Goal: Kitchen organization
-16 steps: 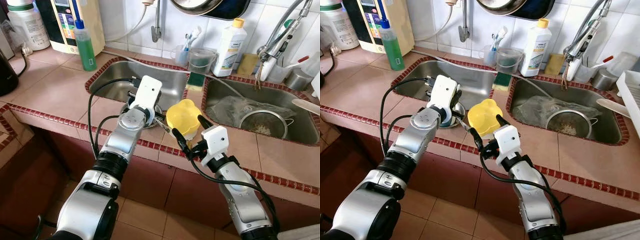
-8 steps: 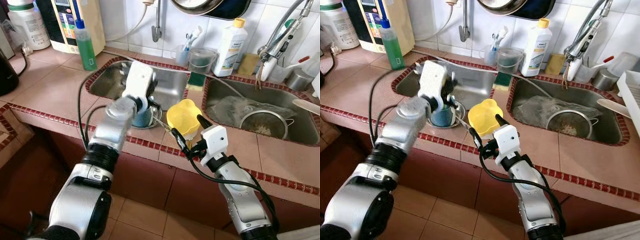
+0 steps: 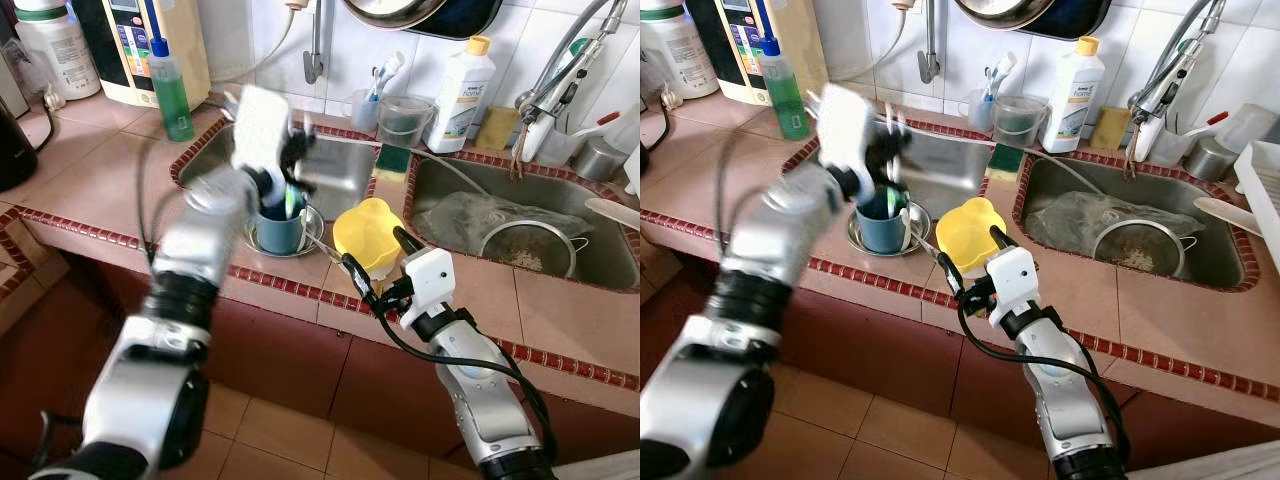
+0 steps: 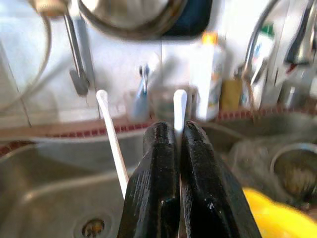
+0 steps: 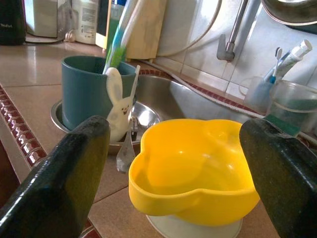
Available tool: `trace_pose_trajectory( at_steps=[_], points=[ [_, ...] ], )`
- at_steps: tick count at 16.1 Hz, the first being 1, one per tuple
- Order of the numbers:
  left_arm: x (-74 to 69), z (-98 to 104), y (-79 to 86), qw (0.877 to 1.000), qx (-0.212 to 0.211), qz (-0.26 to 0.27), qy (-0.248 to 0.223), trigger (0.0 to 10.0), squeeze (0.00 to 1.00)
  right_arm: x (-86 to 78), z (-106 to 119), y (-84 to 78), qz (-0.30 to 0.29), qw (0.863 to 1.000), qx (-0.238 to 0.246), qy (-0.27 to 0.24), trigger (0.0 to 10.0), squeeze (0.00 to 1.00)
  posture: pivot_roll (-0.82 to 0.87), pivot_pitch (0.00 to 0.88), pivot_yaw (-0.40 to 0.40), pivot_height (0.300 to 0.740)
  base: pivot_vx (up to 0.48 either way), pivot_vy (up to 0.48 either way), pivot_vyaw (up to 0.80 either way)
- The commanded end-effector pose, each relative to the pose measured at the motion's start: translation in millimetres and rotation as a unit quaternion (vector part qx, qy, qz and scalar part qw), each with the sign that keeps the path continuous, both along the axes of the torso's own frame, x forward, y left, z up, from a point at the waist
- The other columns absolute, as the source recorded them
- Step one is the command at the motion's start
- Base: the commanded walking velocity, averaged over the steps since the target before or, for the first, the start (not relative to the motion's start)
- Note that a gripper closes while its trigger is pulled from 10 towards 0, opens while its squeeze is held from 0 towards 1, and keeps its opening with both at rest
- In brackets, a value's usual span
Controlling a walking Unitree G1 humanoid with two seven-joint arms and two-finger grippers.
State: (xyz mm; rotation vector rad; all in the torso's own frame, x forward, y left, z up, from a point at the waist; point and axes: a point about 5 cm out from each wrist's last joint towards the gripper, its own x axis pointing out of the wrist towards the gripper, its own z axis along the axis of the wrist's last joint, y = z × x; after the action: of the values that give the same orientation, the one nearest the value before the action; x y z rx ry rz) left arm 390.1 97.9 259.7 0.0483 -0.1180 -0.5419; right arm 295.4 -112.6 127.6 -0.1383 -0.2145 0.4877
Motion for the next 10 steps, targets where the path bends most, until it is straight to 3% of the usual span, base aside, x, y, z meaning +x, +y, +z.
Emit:
trace_pose_trajectory(
  at_steps=[1,5,7,10],
  points=[
    [-2.0,21.9,5.2,0.999,-0.024,-0.014,-0.024,10.0,0.0,4.7,3.3,-1.1,-0.004,1.0,0.003,-0.003,10.0,0.0,-0.05,0.0,-0.031,0.74,0.0,0.0,0.0],
    [-5.0,40.3,33.8,0.995,-0.088,-0.01,-0.041,10.0,0.0,8.1,9.7,-2.7,-0.013,0.999,0.03,-0.008,10.0,0.0,-0.04,0.0,-0.034,0.74,0.0,0.0,0.0],
    [-3.0,33.3,45.0,0.995,-0.089,0.011,-0.032,10.0,0.0,11.0,14.6,-7.8,-0.03,0.998,0.063,-0.009,10.0,0.0,-0.04,0.0,-0.038,0.74,0.0,0.0,0.0],
    [-3.2,6.3,60.2,0.996,-0.073,0.047,0.0,10.0,0.0,20.4,28.9,-29.1,-0.091,0.986,0.137,-0.018,10.0,0.0,-0.04,0.0,-0.043,0.74,0.0,0.0,0.0]
  ],
)
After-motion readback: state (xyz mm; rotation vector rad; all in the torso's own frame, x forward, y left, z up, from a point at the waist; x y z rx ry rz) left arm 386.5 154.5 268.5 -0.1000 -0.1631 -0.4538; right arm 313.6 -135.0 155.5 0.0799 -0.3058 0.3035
